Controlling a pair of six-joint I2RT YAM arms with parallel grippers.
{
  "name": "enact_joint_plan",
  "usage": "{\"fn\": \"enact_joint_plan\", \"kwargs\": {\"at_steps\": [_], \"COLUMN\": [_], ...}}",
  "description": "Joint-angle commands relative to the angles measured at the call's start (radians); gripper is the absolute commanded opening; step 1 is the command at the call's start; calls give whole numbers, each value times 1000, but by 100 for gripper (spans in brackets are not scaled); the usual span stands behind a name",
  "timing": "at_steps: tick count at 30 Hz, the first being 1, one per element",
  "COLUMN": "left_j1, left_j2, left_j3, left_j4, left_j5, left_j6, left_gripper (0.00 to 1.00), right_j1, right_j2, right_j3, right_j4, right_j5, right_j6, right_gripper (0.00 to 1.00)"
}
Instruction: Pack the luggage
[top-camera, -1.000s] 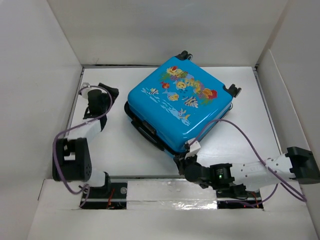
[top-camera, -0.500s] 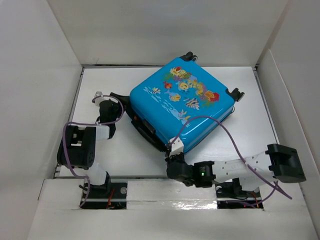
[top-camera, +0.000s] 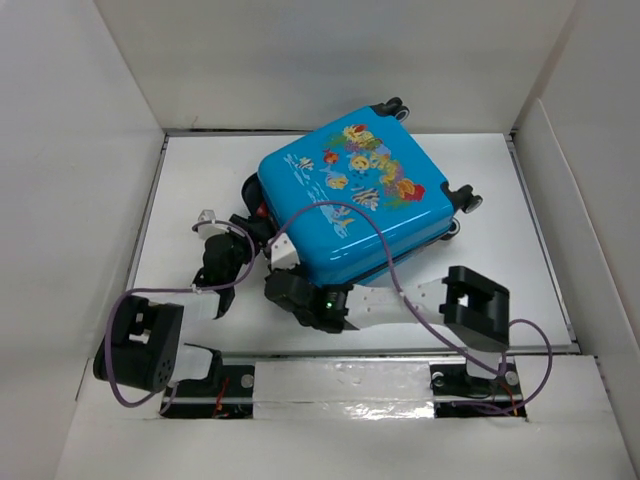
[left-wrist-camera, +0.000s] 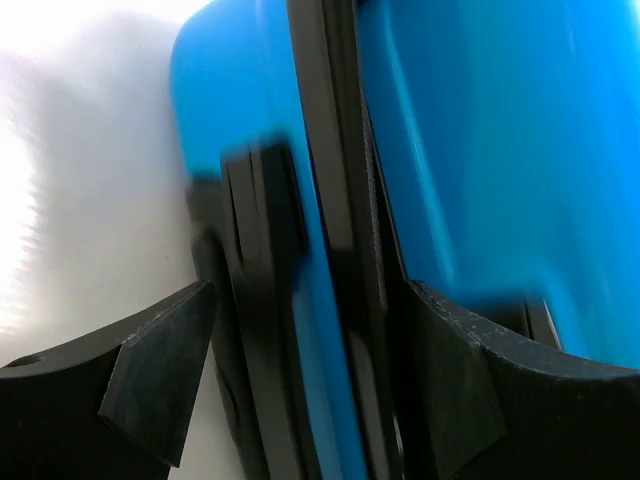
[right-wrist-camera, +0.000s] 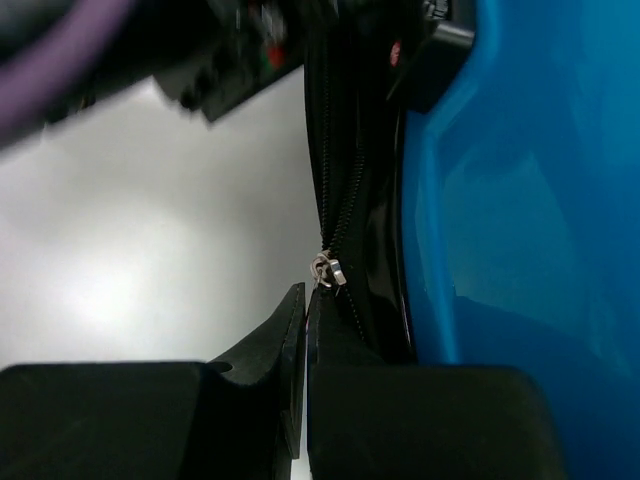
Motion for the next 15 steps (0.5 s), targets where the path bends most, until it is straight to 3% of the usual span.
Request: {"fn": "enact_joint_plan", "kwargs": {"at_steps": [1,4,11,12,14,15], "left_j1": [-56,-17,-7,-7,-7,-7], "left_j2": [-37,-106,-360,-424,-510,-614], "left_j3": [-18,-16,-11,-14,-39,-50], "left_j4": [-94,-158,-376,-408,-492,-516], "left_j5": [176,143,45,36,-22,-68], "left_j6": [44,77,153,159,153,147], "left_gripper": [72,72,76,77,78,79], "right_j1": [17,74,125,125,125,137], "right_j2": [51,0,-401,-441,-535,-559], "right_j3": [253,213,-320,-414,-463,-473], "right_j4": [209,233,220,207,134,102], "right_j5": [-389,-358,-216,-210,-231,-239], "right_j6": [-160,-160,59,86,140,148], "right_gripper": [0,0,0,5,37,71]}}
